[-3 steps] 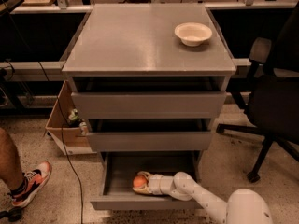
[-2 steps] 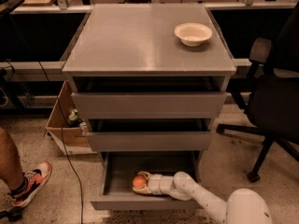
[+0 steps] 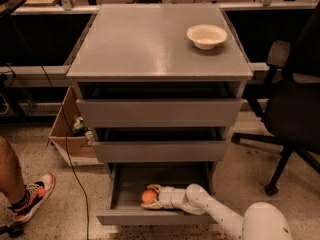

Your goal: Place orange into bottom drawer

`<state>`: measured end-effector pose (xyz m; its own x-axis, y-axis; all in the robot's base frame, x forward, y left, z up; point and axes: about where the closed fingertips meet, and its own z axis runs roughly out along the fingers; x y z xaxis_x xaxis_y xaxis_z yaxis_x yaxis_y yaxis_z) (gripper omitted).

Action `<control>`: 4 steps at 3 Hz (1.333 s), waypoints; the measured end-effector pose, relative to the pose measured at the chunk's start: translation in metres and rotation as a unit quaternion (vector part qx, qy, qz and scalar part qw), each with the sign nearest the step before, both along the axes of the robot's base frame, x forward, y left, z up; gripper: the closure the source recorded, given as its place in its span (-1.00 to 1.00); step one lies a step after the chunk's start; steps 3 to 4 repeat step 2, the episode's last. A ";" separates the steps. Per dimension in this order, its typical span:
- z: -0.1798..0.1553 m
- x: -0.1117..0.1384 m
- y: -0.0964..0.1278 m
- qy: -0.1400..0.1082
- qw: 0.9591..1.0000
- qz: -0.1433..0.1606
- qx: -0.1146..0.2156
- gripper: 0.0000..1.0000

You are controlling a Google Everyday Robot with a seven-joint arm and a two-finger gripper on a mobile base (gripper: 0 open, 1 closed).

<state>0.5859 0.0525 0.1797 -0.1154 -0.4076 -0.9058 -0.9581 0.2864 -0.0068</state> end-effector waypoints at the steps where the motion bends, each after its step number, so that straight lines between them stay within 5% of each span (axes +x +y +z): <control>1: 0.000 0.000 0.000 0.000 1.000 0.000 0.000 -1.00; 4: 0.000 0.000 0.000 0.000 1.000 0.000 0.000 -1.00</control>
Offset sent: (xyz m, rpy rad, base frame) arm 0.0000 0.0000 0.0000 0.0000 0.0000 0.0000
